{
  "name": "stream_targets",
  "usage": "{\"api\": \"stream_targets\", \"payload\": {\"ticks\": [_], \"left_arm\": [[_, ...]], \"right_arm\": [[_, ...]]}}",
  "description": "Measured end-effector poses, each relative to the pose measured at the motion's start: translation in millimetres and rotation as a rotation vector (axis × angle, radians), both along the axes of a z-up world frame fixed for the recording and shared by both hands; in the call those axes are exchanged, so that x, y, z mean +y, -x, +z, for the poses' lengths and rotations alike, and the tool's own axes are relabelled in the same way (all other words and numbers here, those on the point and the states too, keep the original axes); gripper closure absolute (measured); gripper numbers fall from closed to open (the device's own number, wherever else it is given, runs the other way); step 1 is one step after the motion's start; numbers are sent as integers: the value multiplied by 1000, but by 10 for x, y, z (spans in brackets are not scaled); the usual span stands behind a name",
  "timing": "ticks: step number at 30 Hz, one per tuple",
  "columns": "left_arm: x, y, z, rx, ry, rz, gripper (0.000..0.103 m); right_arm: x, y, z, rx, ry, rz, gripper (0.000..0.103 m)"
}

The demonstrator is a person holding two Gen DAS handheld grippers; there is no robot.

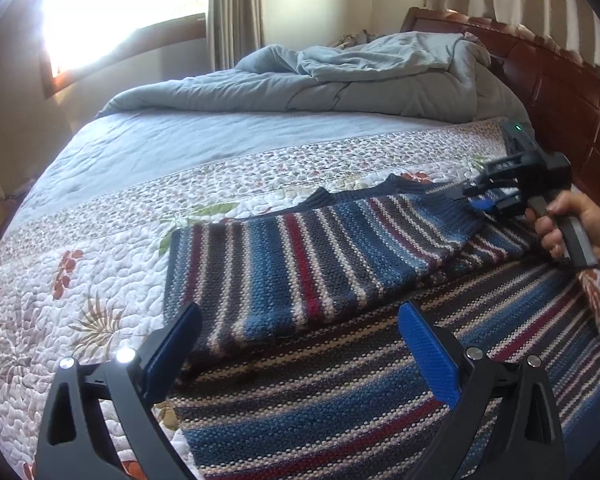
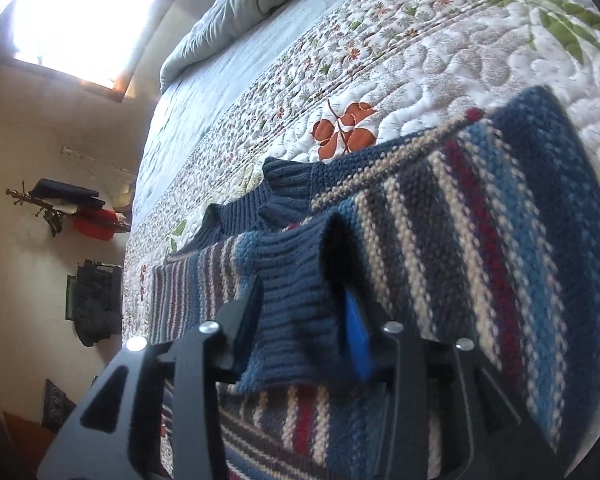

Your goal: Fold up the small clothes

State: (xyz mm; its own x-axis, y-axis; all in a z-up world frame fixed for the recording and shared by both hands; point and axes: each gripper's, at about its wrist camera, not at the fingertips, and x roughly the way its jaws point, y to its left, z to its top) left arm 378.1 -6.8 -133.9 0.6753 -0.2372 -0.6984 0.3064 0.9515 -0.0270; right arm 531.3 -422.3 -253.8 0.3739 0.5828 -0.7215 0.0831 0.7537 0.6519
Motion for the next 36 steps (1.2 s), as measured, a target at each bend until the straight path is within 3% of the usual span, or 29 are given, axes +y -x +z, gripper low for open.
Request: {"api": "stream_targets", "payload": {"ticks": [5, 8, 12, 15, 16, 18, 19, 25, 29, 33, 36], "left_arm": [[754, -176, 84, 96, 285, 85, 4], [1207, -252, 59, 136, 393, 176, 4], [1447, -323, -16, 170, 555, 173, 4], [1431, -396, -101, 202, 630, 150, 4], [1369, -438, -145, 218, 634, 138, 4], [1262, -489, -204, 231, 603, 131, 4], [1185, -525, -250, 240, 574, 131, 4], [952, -542, -408, 273, 476, 104, 4], [951, -433, -357, 264, 459, 106, 4], [884, -245, -244, 225, 399, 100, 4], [701, -74, -257, 217, 292, 107, 4]], "right_arm": [[-195, 297, -2, 49, -71, -66, 59], [-217, 405, -62, 54, -119, -87, 62], [-178, 439, -136, 53, -169, -114, 61], [-159, 445, -158, 50, -199, -137, 62], [-154, 445, -167, 52, -207, -135, 64], [-129, 428, -186, 54, -210, -119, 92], [-143, 442, -183, 50, -203, -115, 94], [-222, 455, -233, 34, -172, -122, 95], [-193, 495, -175, 25, -164, -95, 90], [-250, 582, 108, -79, -79, -160, 90], [-61, 523, 186, -134, -8, -137, 90]]}}
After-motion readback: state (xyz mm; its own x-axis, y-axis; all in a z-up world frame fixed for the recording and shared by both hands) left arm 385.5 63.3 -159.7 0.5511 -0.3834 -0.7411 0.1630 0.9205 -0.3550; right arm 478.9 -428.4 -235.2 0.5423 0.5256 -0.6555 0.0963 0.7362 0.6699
